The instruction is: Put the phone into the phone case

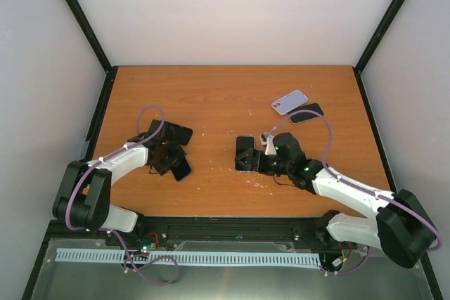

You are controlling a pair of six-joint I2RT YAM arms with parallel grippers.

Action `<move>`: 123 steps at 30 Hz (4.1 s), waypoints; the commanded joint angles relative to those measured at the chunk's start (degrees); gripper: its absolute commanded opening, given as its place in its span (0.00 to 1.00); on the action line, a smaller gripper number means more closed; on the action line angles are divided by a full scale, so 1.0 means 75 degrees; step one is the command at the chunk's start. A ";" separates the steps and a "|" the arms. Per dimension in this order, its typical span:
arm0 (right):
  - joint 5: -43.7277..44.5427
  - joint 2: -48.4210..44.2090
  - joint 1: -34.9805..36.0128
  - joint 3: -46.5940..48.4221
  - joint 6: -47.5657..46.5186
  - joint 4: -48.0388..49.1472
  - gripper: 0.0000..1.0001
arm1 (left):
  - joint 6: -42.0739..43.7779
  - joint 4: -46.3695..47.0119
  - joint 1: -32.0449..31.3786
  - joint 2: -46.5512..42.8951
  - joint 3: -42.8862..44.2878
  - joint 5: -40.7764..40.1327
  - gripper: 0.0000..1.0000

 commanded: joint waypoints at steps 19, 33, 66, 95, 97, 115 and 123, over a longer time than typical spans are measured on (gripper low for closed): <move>0.0197 0.3831 0.2240 0.1688 0.0152 0.1890 0.50 | -0.1079 0.0815 -0.1683 0.0326 0.0435 0.1240 0.63; -0.0109 0.4682 0.2257 0.1760 0.0418 0.2711 0.29 | -0.1126 0.1087 -0.1705 0.0242 0.0219 0.1533 0.63; 0.0980 0.3495 0.2254 0.1069 0.0246 0.1865 0.08 | -0.0832 -0.0107 -0.0649 0.0027 0.1293 -0.0421 0.85; 0.1786 0.2492 0.2254 0.1069 -0.0009 0.0894 0.09 | -0.0336 0.0460 0.1500 0.3019 0.2706 -0.0353 0.48; 0.1893 0.2358 0.2249 0.1068 -0.0006 0.0757 0.09 | -0.0306 0.0331 0.1500 0.3072 0.2785 -0.0391 0.43; 0.3015 -0.0104 0.2253 0.1053 0.0065 -0.0835 0.09 | 0.1390 0.0166 0.0908 0.2202 0.2284 -0.0412 0.00; 0.3586 -0.1394 0.2247 0.1029 0.0152 -0.1644 0.09 | 0.2148 0.0575 -0.0212 0.1501 0.1635 0.0529 0.00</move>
